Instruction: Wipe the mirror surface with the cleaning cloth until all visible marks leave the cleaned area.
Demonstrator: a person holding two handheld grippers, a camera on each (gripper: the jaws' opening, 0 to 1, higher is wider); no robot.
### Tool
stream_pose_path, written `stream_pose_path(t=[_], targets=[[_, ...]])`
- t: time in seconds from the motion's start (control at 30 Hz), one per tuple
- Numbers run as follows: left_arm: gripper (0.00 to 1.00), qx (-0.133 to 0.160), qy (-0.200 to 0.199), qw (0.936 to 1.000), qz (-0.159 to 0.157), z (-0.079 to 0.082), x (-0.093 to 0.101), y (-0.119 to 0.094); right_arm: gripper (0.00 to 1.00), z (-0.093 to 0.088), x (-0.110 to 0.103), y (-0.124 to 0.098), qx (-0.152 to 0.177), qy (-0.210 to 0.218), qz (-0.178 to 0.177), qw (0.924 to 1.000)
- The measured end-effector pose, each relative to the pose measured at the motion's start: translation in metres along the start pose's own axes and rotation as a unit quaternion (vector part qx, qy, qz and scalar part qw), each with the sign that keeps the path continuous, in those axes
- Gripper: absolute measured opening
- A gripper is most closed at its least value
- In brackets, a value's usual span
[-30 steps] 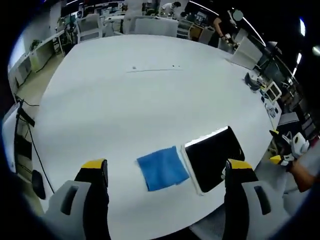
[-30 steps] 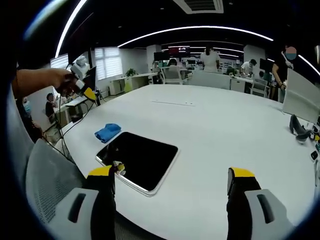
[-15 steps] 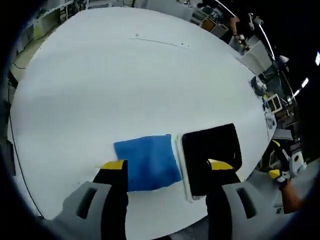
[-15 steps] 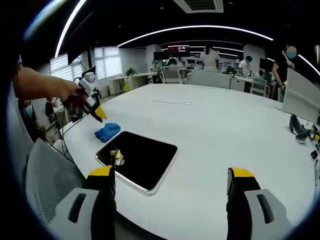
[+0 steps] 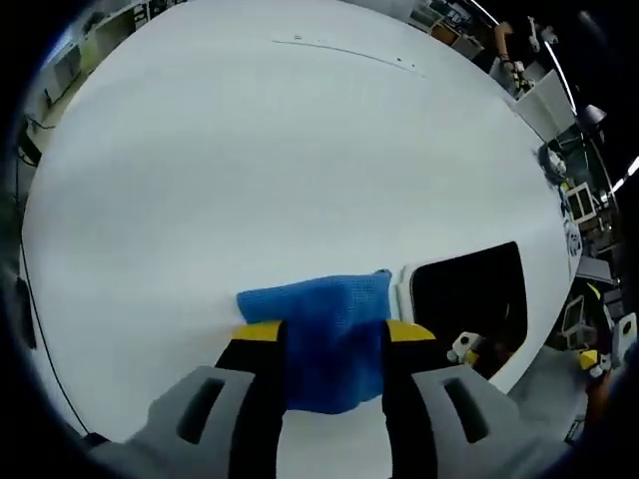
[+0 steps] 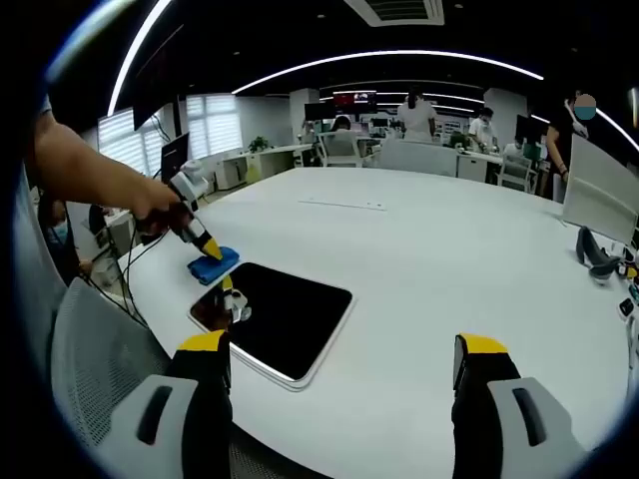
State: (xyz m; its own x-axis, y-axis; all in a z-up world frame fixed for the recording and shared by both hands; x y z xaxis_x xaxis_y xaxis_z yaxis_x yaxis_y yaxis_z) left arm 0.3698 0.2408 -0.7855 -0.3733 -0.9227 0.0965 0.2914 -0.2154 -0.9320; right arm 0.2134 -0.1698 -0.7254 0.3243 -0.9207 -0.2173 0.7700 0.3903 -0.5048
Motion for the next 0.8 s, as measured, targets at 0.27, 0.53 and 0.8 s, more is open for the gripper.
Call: stream_pose_path(t=[0.27,0.53,0.8], targets=[[0.33,0.001,0.057,0.9981,0.023,-0.002,0.011,0.001,0.91,0.0,0.001,0.0,0.001,0.001,-0.002,1.0],[0.06,0.012,0.086,0.9958,0.028,-0.007,0.017,0.004,0.89,-0.001,0.0,0.0,-0.001,-0.005,-0.001,1.0],[0.04,0.029,0.037,0.9989,-0.004,-0.011,0.009,0.002,0.87,0.0,-0.001,-0.001,-0.001,-0.004,0.004,1.0]])
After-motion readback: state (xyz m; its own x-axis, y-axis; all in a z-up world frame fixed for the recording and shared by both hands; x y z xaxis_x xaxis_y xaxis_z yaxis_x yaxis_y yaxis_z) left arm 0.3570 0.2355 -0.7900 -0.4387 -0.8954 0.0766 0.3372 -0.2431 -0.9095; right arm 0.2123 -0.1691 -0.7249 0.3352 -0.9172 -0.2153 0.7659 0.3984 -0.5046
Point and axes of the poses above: the point that each gripper's makers call its tool centre point, and the gripper's own axes: y roughly forward along the fingers, x roughly to its right, z roughly out of its top, the point moved 9 cm from there along -y, roughly backward along the fingers, and after that the axes turned 12 degrees about y, right-handed, at the moved point
